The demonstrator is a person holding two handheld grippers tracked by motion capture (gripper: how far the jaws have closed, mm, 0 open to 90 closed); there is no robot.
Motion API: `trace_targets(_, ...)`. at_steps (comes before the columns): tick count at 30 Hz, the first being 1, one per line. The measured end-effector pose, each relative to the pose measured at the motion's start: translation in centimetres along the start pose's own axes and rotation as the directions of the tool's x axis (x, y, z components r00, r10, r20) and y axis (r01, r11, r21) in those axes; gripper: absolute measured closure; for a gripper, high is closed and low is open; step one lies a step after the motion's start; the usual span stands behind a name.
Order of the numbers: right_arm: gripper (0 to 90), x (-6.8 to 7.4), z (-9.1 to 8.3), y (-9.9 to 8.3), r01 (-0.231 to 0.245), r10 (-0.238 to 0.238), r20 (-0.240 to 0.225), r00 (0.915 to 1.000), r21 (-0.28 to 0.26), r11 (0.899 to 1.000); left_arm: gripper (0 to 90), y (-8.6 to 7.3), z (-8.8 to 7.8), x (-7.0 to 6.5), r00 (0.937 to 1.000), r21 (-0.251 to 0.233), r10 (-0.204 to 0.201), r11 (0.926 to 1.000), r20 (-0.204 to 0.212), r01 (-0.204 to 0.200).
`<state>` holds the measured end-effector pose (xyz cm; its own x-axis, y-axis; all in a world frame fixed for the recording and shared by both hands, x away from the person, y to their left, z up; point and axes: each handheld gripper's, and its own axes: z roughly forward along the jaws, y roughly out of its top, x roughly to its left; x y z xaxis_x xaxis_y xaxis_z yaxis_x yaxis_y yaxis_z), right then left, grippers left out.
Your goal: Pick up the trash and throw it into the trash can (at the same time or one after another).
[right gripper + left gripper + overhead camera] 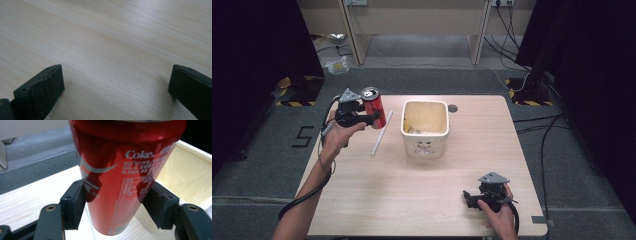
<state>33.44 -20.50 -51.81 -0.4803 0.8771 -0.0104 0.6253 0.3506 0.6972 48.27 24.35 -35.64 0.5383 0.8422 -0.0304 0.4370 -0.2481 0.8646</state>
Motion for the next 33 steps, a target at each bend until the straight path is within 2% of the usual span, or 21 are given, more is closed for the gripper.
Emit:
trace_targets(13,0.3,0.0,0.0,0.0,-0.001,0.001,0.0,1.0,0.0,1.0,35.8,2.4,-1.0,-1.5,0.9986,-0.021,0.048,0.9986,0.023,-0.048)
trace_targets(14,0.3,0.0,0.0,0.0,-0.002,0.002,0.0,1.0,0.0,1.0,35.8,2.8,-1.0,-1.8,0.9982,-0.02,0.048,0.9987,0.037,-0.047)
trace_targets(33,0.3,0.0,0.0,0.0,-0.004,0.004,-0.001,1.0,0.001,1.0,35.8,5.1,-0.2,-4.6,0.9911,-0.031,0.078,0.9967,0.108,-0.075)
